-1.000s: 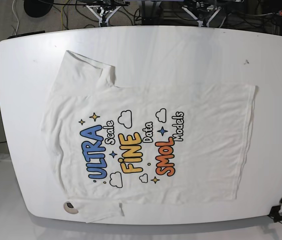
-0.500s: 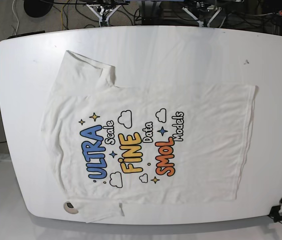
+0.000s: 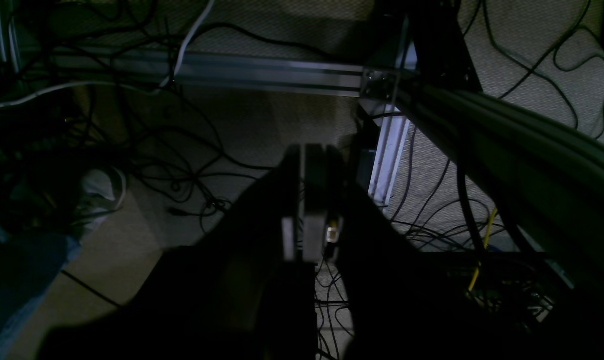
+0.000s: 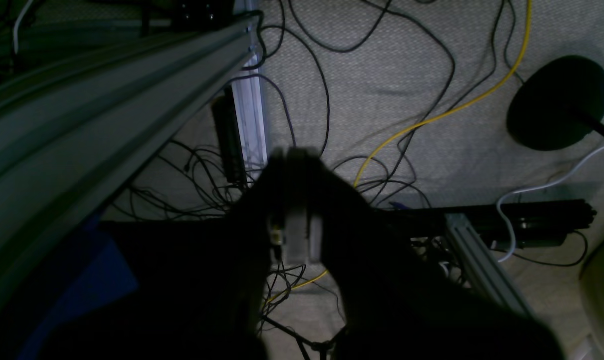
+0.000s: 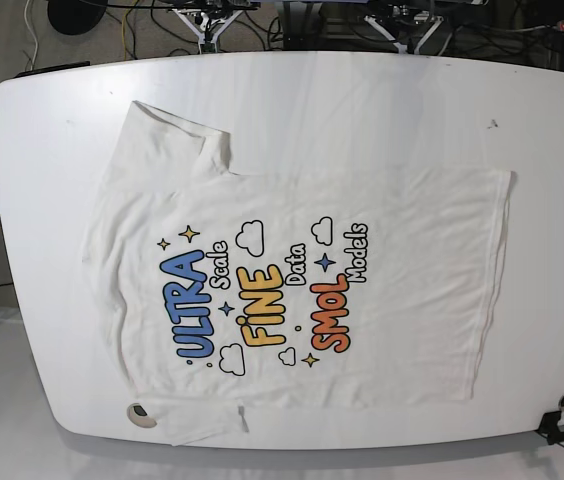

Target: Fold the T-shirt properly

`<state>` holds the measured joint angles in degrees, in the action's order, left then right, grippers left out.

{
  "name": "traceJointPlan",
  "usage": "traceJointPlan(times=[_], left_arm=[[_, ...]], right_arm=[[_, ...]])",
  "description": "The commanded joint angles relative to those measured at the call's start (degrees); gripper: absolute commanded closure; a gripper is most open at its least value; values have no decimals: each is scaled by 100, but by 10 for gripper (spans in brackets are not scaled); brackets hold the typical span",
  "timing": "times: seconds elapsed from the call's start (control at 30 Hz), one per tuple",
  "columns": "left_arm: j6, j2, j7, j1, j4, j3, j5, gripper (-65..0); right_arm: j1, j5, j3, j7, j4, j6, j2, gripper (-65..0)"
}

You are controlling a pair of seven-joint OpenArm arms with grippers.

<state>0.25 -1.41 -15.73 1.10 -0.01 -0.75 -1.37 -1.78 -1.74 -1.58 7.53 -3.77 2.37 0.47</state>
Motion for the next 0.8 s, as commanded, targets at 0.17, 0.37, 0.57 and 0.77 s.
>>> traceJointPlan(times=[0.17,0.37,0.57,0.77], left_arm=[[31,-37,45,83,40,25,-15,0],[32,-120,113,360,268,18,-22,0],[180,-141,38,350,210,17,-29,0],[189,-156,-23,354,164,21,-5,0]], right_arm=[[-219,9,0,20,-240,-3,34,0],[-613,20,17,38,-407,5,150,0],[-519,5,2,123,-432,-16,117,0],[-527,-6,-9,118,-399,53,120,0]])
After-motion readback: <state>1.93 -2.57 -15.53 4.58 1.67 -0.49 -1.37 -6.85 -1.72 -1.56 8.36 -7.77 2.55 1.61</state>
